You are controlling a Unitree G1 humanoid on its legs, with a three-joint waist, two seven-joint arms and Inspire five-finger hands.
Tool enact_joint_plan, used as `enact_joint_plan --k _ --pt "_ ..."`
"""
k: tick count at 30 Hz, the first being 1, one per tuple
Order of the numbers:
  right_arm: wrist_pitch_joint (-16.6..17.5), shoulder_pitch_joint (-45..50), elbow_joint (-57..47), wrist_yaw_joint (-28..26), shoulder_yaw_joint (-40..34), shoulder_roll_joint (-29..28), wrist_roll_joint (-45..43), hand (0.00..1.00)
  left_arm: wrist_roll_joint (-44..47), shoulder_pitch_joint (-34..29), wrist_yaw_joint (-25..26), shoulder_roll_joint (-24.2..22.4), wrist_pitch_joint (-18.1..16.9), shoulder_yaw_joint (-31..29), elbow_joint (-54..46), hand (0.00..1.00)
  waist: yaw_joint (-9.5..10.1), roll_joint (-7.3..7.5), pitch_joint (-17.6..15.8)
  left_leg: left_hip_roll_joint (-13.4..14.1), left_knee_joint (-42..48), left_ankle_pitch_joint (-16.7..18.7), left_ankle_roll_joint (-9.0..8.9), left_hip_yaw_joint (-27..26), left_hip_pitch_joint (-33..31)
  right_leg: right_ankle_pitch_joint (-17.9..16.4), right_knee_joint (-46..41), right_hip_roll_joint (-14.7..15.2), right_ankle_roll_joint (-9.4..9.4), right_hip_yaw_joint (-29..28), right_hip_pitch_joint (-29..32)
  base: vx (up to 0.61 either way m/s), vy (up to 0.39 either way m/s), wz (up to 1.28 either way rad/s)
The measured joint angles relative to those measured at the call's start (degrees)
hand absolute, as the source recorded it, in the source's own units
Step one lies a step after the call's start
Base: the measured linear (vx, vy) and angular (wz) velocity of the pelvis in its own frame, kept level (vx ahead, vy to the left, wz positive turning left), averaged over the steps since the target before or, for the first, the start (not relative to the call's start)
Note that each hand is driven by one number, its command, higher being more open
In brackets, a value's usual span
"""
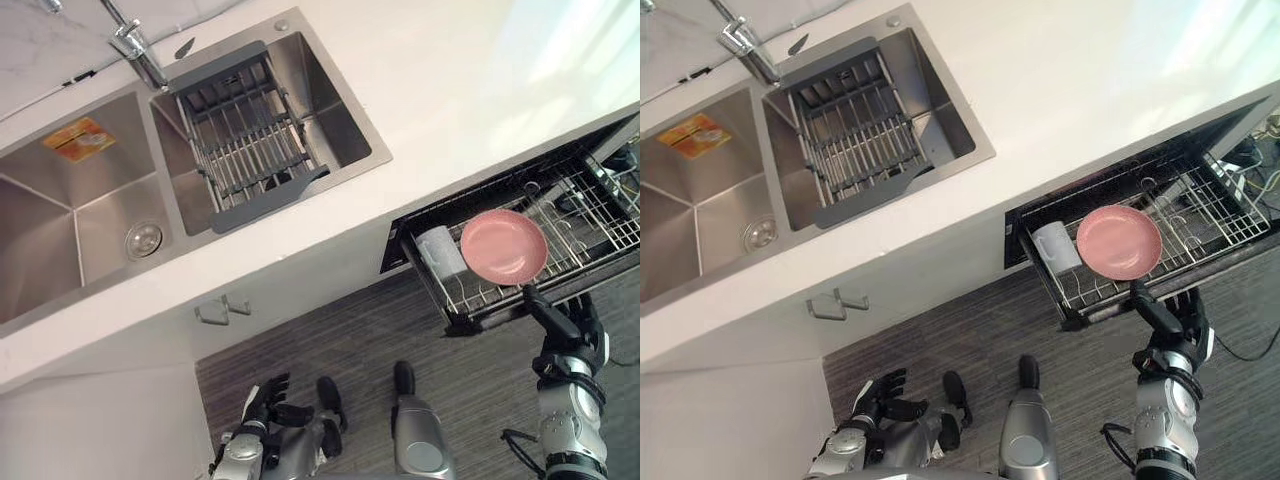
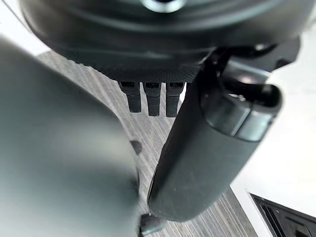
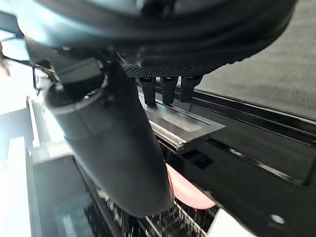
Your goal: Walk over to the sink, pick up the cup, carry it to the dishwasher, place the cup inside the dishwasher, then close the dishwasher door
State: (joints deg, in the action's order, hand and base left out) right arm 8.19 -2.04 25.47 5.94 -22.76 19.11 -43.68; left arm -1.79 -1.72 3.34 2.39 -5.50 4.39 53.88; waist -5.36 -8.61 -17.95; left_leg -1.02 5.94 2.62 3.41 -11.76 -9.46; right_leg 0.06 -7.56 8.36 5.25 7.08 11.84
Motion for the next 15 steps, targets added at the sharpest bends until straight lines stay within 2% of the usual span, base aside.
enact_joint_plan --k 5,12,15 --pt "-0.1 -3.0 0.7 0.0 3.4 1.4 0.0 0.9 -0.4 -0.2 -0.3 0.6 -0.6 0.0 0.0 0.9 1.22 -0.84 -0.1 -0.2 -1.9 -2.2 -0.52 3.3 -0.3 0.3 1.0 0.0 -0.17 3.5 -0.9 -0.03 -0.002 0.31" --pt "-0.2 -9.8 5.7 0.0 6.9 3.9 0.0 0.9 -0.4 -0.2 -0.9 0.8 -1.2 -0.2 -0.1 0.9 1.76 -1.0 -0.1 -0.1 -2.2 -3.5 -0.79 6.4 -1.9 0.5 1.6 -0.1 -0.61 6.9 -1.2 0.01 -0.009 0.26" --pt "-0.2 -13.8 9.7 0.0 7.4 5.6 0.0 0.9 -0.4 -0.2 -1.0 0.8 -1.2 -0.5 -0.5 0.9 2.62 -1.08 -0.1 -0.2 -2.6 -4.1 -1.27 7.4 -2.2 0.4 1.6 -0.1 -0.74 7.8 -1.2 0.0 -0.007 0.14"
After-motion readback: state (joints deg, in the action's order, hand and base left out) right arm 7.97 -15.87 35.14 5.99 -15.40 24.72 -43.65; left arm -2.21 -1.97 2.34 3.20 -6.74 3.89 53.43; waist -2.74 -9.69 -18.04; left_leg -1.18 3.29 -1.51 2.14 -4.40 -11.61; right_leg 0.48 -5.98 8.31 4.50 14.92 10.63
